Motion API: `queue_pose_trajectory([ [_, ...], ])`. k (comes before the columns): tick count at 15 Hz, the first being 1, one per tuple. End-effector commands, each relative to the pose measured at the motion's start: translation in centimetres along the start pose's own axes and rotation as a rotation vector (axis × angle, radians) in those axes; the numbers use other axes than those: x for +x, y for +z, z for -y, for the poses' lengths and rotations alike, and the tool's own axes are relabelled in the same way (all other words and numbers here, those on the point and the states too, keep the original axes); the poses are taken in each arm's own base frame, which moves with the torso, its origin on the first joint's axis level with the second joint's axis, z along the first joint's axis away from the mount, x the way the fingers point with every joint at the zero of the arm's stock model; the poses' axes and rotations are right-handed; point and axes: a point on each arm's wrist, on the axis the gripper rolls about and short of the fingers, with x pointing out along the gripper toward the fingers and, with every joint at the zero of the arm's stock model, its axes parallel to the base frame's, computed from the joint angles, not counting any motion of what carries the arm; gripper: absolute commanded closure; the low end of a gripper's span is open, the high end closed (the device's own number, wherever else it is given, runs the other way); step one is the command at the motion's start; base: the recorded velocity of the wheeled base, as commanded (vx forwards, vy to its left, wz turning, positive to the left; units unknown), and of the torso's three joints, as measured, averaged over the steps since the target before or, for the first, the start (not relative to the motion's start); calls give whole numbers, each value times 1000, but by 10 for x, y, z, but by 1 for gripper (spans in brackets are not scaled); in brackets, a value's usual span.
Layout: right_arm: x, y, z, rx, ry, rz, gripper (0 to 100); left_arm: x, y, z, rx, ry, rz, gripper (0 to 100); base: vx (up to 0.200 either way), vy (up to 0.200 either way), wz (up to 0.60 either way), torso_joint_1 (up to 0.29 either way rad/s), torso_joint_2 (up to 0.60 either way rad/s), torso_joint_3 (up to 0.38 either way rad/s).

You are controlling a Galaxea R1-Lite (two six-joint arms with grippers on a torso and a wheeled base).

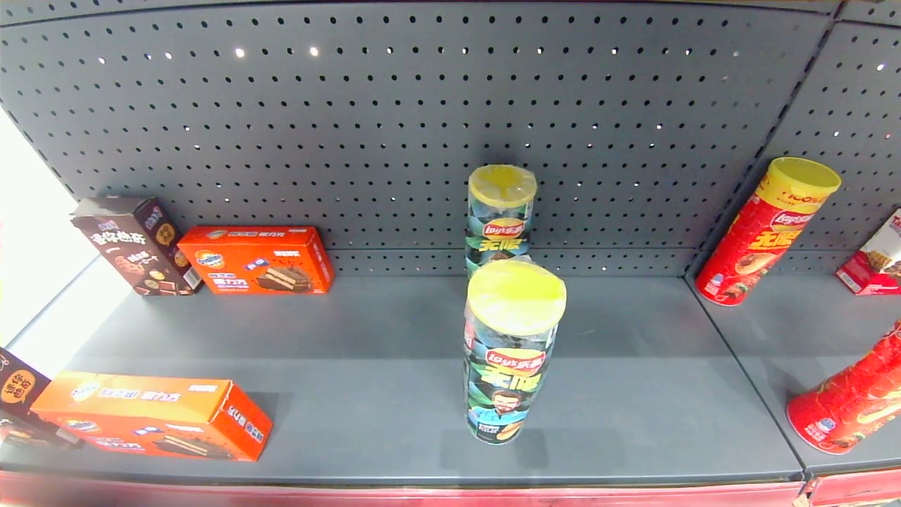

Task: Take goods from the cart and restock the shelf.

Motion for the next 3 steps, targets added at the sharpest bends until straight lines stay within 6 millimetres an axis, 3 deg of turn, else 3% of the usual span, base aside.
queue_pose_trajectory([
  [1, 0, 0, 0, 0, -1, -1, 0, 0, 0, 0, 0, 0, -1, 0, 0, 0, 0, 0, 0, 0],
  [3, 0, 0, 0, 0, 1, -1, 0, 0, 0, 0, 2, -3, -1, 0, 0, 0, 0, 0, 0, 0],
])
